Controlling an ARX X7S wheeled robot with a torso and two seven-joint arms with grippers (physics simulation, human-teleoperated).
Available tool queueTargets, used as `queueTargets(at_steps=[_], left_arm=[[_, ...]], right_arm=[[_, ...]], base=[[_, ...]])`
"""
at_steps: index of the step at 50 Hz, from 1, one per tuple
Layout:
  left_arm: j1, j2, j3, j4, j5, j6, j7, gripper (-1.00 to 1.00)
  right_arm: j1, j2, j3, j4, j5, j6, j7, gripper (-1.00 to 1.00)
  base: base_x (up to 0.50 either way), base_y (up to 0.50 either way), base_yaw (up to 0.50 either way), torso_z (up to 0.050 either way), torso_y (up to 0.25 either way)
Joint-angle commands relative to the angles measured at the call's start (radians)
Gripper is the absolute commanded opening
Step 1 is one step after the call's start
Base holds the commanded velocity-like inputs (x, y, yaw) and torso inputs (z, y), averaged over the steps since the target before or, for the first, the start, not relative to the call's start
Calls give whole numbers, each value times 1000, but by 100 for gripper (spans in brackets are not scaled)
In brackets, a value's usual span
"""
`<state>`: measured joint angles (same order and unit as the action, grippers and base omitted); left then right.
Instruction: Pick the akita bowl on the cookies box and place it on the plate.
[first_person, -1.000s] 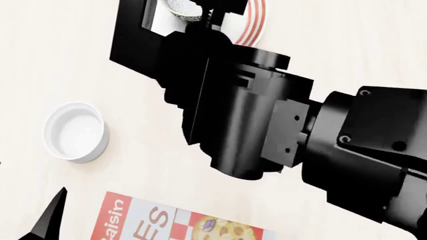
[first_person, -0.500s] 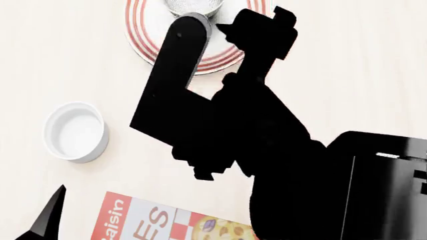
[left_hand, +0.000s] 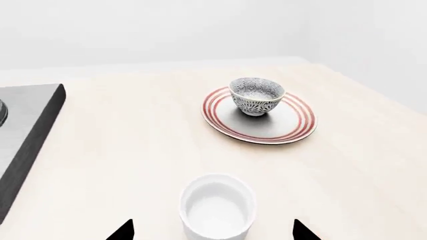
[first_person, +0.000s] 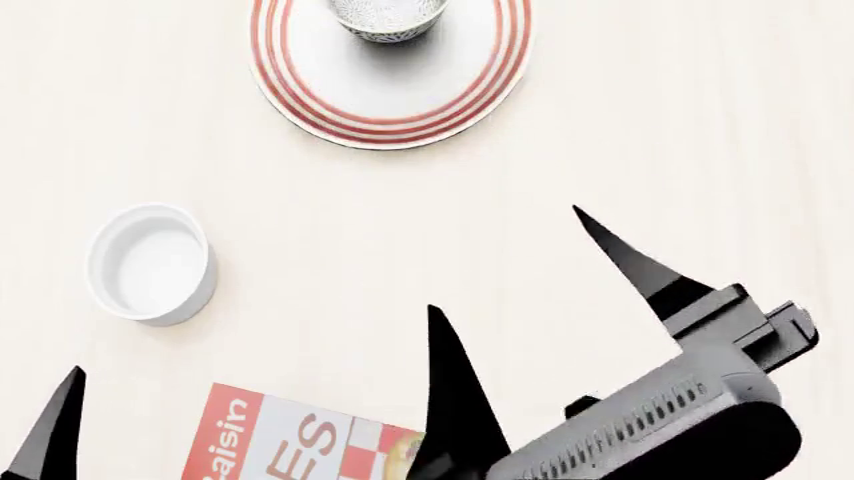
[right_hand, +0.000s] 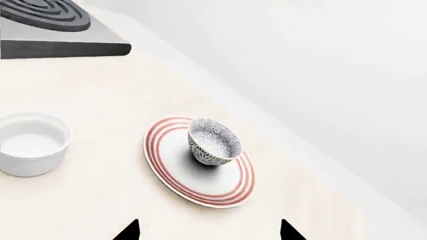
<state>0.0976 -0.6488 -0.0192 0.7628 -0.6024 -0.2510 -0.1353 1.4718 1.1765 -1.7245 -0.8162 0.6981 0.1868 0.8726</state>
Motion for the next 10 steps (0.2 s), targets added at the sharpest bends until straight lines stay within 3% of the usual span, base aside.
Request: queueTargets(at_steps=[1,10], left_arm=[[99,11,-72,49,26,89,-11,100],[187,43,-124,73,69,187,-4,100]], right_arm=[[-236,155,-71,-30,-260,-355,196,100],[-359,237,-141,-79,-516,-452,361,100]], base=[[0,0,0,0,0],[0,0,0,0,0]])
